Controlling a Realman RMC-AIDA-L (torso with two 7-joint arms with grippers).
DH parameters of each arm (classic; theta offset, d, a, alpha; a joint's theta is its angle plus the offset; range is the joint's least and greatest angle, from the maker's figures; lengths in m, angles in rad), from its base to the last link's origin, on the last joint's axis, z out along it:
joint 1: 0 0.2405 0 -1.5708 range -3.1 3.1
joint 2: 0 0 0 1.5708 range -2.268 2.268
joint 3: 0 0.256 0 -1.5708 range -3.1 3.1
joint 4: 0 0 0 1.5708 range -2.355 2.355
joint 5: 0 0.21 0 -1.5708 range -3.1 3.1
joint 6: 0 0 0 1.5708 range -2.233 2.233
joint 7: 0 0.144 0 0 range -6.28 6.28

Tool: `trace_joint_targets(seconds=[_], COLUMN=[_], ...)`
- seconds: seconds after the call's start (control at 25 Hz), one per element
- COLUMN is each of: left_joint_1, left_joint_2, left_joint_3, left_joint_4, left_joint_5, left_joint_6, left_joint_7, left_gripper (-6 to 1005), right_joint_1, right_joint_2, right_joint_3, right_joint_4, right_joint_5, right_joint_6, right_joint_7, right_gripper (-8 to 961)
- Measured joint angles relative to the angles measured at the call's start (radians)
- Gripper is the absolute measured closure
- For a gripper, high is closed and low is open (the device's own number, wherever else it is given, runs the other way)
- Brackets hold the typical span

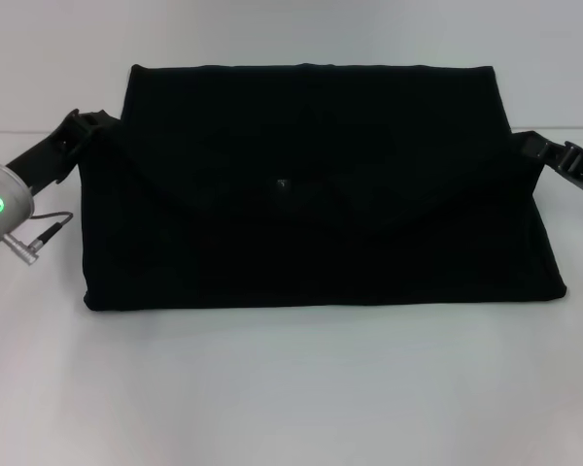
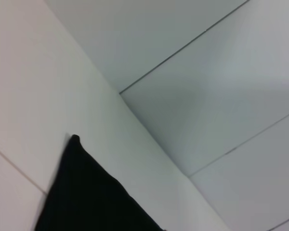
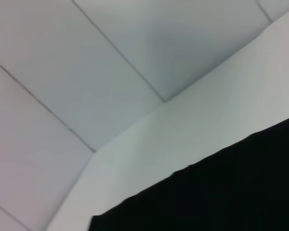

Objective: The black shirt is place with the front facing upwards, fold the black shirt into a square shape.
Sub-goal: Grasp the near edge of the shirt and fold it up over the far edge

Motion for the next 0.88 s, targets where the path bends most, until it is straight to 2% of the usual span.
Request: trace_joint_targets(seconds=[0.28,0.88], left_joint_1=[-0.014,-0.032], left_joint_2=[-0.020,-0.041], left_joint_3=[-0.007,-0.010], left_joint_4=[-0.004,-0.009], left_joint_5=[-0.003,-0.029], left_joint_6=[-0.065,-0.131], left_joint_7=[0.041,0.080], left_gripper=[986,986], right_joint_1=[0.008,0.026], right_joint_2=[0.023,0.038], right_joint_3=[0.002,-0.004], right_joint_4=[-0.002,0.007], right_joint_5=[0.001,0.033], right_joint_6=[0.117,0.185], right_joint_7=[-0.051,-0.112], right_gripper=[932,932])
